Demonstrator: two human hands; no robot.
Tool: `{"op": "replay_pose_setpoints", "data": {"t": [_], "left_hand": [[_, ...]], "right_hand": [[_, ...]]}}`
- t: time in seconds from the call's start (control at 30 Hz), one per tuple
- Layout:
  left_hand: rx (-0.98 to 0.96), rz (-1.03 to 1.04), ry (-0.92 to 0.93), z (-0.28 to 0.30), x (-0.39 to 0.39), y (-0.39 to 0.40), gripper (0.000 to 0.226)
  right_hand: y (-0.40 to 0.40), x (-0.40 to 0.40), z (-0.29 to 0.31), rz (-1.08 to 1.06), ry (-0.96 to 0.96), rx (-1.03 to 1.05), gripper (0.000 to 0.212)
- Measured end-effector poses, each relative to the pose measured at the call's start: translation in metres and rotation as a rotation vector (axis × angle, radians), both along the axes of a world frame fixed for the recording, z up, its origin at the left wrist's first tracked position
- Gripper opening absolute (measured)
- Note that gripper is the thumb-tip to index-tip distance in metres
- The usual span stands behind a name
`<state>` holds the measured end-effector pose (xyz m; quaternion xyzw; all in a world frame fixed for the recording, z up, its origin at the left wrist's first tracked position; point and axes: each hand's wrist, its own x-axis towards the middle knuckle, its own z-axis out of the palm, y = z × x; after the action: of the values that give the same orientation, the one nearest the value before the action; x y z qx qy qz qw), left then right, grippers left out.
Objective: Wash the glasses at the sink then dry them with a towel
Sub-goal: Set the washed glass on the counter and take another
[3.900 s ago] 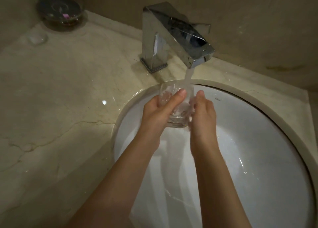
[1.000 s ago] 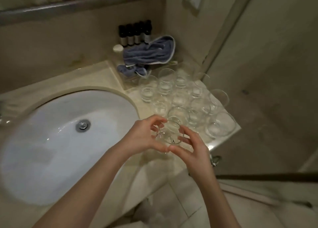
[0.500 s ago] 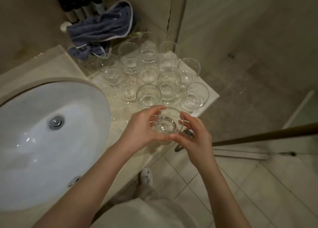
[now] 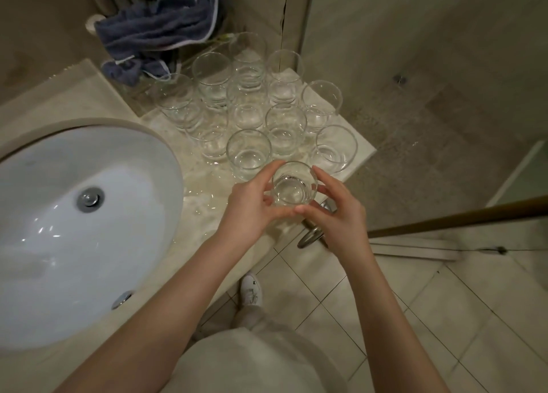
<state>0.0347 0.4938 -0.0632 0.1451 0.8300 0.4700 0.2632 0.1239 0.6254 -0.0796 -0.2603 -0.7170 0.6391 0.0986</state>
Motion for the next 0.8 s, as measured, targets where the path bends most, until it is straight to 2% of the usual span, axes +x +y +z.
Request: {"op": "replay_pose_setpoints", "data": {"t": [0.33, 0.43, 0.5, 0.67, 0.8], "left_hand": [[-0.010, 0.059, 0.028, -0.006, 0.009, 0.008, 0.089], [0.012, 0.051, -0.031, -0.004, 0.015, -0.002, 0.089], [-0.030, 0.025, -0.078, -0.005, 0.020, -0.015, 0.081], [-0.270, -0.146, -0.077, -0.005, 0.015, -0.082, 0.056], [-0.523, -0.216, 0.006, 0.004, 0.009, -0.158, 0.053]], "right_hand": [[-0.005, -0.003, 0.000, -0.040, -0.045, -0.027, 0.062], [-0.012, 0.000, -0.001, -0.073, -0.156, 0.082, 0.057], [-0.021, 0.006, -0.003, -0.045, -0.290, 0.158, 0.057], [-0.062, 0.017, 0.003, 0.229, -0.485, 0.369, 0.050], [-0.118, -0.003, 0.020, 0.600, -0.458, 0.649, 0.051]]}}
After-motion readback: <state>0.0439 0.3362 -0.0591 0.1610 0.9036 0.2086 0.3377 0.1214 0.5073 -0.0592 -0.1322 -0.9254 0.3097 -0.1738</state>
